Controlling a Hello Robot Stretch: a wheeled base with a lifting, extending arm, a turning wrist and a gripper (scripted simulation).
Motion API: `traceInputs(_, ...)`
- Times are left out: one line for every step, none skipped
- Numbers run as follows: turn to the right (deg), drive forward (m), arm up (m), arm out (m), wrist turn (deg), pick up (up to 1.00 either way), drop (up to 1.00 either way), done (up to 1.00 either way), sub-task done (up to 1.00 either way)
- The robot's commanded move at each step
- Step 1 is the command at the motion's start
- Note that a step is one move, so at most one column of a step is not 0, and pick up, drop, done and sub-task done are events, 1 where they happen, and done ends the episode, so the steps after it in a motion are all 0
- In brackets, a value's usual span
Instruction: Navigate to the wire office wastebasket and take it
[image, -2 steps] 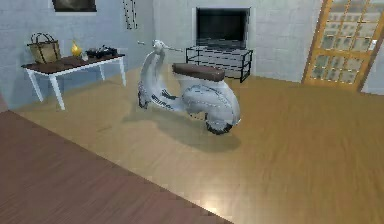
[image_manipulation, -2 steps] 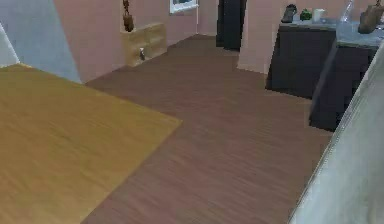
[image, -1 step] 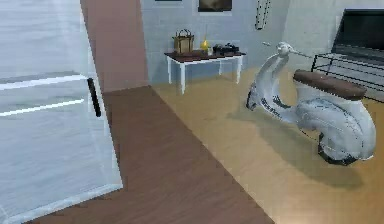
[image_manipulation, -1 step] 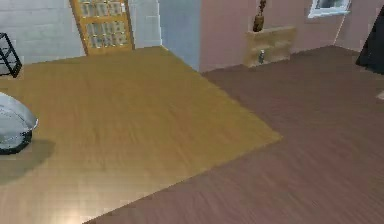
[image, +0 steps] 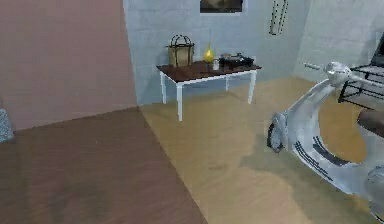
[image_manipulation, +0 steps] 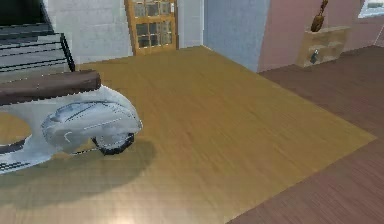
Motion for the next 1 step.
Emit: traceInputs(0.0,0.35,0.00,0.00,0.0,0.00,0.00,0.00,0.00)
